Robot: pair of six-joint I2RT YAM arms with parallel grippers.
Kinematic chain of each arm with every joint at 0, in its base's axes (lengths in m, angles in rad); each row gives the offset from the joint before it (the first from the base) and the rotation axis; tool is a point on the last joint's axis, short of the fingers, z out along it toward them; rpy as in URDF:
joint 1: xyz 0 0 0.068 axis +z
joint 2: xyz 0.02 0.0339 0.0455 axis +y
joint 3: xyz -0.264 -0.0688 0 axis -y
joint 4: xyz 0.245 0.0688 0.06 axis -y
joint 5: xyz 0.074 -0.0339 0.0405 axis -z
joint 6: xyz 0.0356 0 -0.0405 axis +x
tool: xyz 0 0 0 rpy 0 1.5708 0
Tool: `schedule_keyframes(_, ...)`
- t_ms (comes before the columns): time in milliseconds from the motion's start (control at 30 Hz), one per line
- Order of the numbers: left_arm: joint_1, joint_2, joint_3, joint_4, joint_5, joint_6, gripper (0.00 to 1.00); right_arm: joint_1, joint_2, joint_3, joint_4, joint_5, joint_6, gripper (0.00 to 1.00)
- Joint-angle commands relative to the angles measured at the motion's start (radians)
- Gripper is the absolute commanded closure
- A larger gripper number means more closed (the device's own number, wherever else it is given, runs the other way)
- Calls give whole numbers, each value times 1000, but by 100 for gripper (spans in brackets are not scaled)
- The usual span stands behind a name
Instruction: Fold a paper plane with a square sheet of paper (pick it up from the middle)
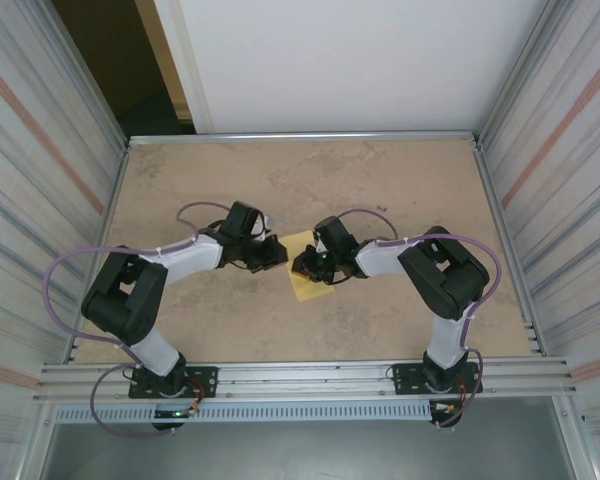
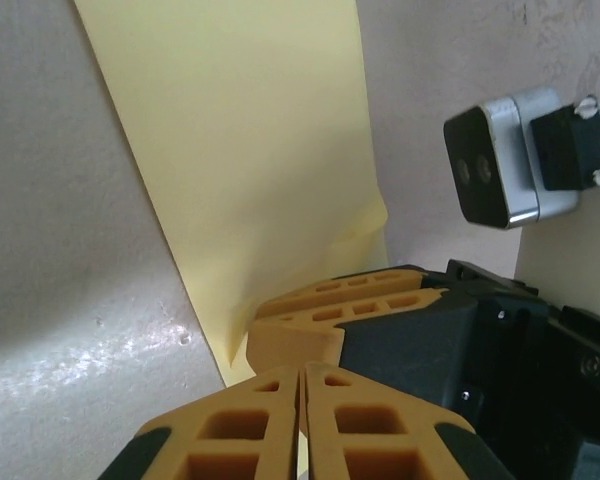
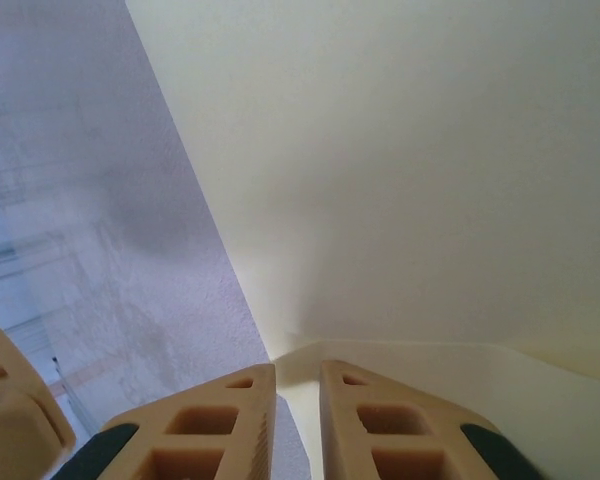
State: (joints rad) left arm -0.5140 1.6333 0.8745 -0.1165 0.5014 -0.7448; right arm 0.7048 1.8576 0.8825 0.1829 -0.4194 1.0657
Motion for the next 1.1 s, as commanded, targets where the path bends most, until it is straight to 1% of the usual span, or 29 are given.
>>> schedule_keyframes(0, -17, 12, -12, 26, 12, -19, 89, -7, 32, -21, -44, 13, 1, 85)
schedule_keyframes(200, -41, 47, 5, 21, -4, -15, 92, -8, 37, -24, -47, 14, 1, 95)
schedule_keyframes(333, -58, 77, 24, 7, -19, -5, 94, -8, 40, -24, -48, 12, 4, 100)
schedule_keyframes(600, -75, 124, 67, -45, -70, 18, 98, -8, 42, -27, -45, 9, 7, 100)
schedule_keyframes(833, -77, 148, 83, -58, -81, 30, 100, -7, 42, -27, -42, 7, 8, 100)
schedule_keyframes(1067, -80, 163, 84, -94, -104, 43, 100, -7, 36, -28, -33, 2, 11, 100)
